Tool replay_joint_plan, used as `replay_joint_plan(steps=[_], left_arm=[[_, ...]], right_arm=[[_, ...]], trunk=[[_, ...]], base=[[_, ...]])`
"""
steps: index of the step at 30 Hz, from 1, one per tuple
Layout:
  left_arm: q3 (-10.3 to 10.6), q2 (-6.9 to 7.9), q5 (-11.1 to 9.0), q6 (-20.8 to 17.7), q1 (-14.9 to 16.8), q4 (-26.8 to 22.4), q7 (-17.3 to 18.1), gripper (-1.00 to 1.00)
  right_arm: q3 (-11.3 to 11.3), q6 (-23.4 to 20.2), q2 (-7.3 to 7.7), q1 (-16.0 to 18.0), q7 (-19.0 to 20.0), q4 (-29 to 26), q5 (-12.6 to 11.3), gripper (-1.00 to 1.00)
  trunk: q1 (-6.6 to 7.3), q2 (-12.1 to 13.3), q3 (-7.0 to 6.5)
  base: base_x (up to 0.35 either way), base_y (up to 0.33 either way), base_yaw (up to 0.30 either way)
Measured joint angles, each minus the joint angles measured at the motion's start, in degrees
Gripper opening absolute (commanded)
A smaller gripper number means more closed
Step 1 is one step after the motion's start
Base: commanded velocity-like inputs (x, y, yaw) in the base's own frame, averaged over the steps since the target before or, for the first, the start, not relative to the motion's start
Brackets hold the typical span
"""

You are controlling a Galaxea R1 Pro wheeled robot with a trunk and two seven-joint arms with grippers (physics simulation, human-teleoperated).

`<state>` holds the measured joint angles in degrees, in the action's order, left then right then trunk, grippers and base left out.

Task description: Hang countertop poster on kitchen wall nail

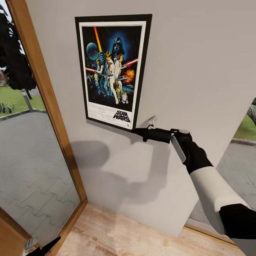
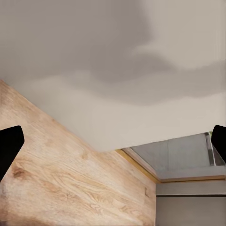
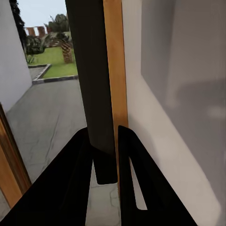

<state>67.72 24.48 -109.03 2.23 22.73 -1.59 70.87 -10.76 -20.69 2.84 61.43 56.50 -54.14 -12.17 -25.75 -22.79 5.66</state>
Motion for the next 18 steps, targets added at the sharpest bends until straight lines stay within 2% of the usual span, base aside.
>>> replay_joint_plan(steps=[11,18], left_arm=[[0.00,0.00,-0.02,0.00,0.00,0.00,0.00,1.00],[0.00,0.00,-0.03,0.00,0.00,0.00,0.04,1.00]], right_arm=[[0.01,0.02,0.00,0.03,-0.18,0.14,0.07,-1.00],[0.00,-0.05,0.00,0.03,-2.89,0.19,-0.08,-1.00]], trunk=[[0.00,0.00,0.00],[0.00,0.00,0.00]], base=[[0.000,0.000,0.000],[0.000,0.000,0.000]])
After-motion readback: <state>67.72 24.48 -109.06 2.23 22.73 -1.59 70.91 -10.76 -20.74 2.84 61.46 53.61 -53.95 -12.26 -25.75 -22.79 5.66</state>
